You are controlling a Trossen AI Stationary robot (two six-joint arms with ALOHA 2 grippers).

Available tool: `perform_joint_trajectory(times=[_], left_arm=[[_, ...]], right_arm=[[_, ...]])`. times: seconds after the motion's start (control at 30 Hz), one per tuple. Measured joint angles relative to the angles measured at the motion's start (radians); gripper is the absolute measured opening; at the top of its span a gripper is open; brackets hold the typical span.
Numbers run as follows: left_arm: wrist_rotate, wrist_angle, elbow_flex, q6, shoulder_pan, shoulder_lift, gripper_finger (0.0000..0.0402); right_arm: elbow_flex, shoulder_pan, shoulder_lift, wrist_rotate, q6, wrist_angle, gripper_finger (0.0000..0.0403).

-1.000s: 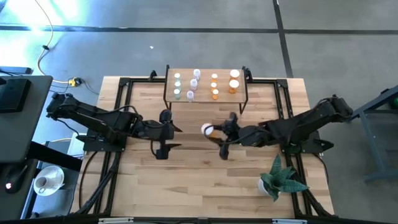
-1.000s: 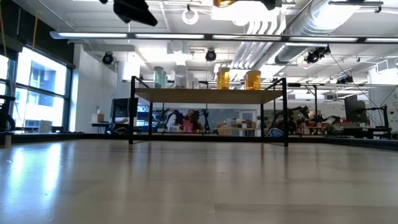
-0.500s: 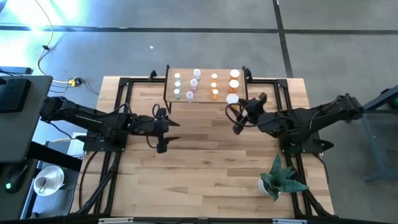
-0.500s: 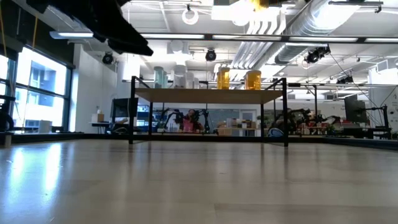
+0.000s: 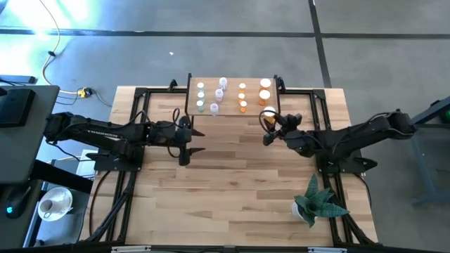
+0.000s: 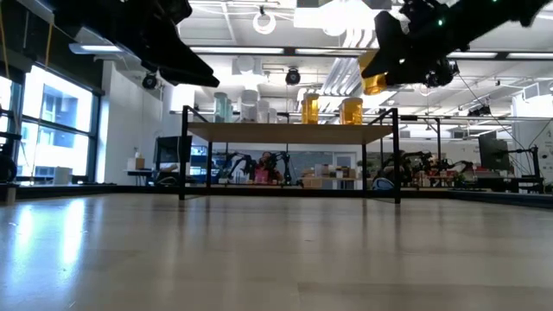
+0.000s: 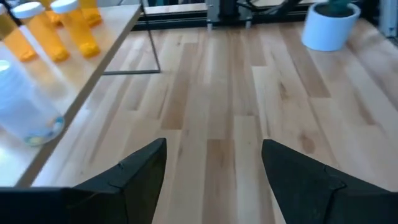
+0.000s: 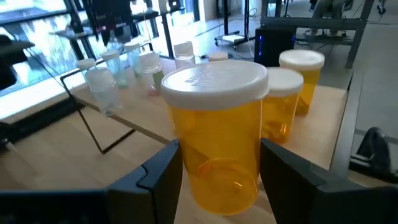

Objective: Pick and place medicine bottles onto shelf by color
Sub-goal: Put the large orange pill bottle on the shelf aligned with the other large orange pill bottles

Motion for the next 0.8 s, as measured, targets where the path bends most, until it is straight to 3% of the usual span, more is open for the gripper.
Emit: perform_joint_trajectory(times=[0.17,0.33,0.6,0.8], left_arm=[[0.025,0.0,0.0,0.0,0.002,0.0,0.0255],[0.025,-0.002,0.0,-0.005,0.002,0.0,0.0255],[0.024,-0.001,0.0,0.0,0.002,0.001,0.0255],[0.021,-0.002,0.0,0.07,0.003,0.001,0.0255]], right_arm=[[-0.087,-0.006,0.026,0.005,-0.036,0.217,0.0183],[-0.084,0.005,0.122,0.013,-0.051,0.327,0.0183],[-0.036,-0.001,0.296,0.251,-0.06,0.414,0.0183],[0.012,-0.083,0.392,0.194,-0.024,0.419,0.0183]])
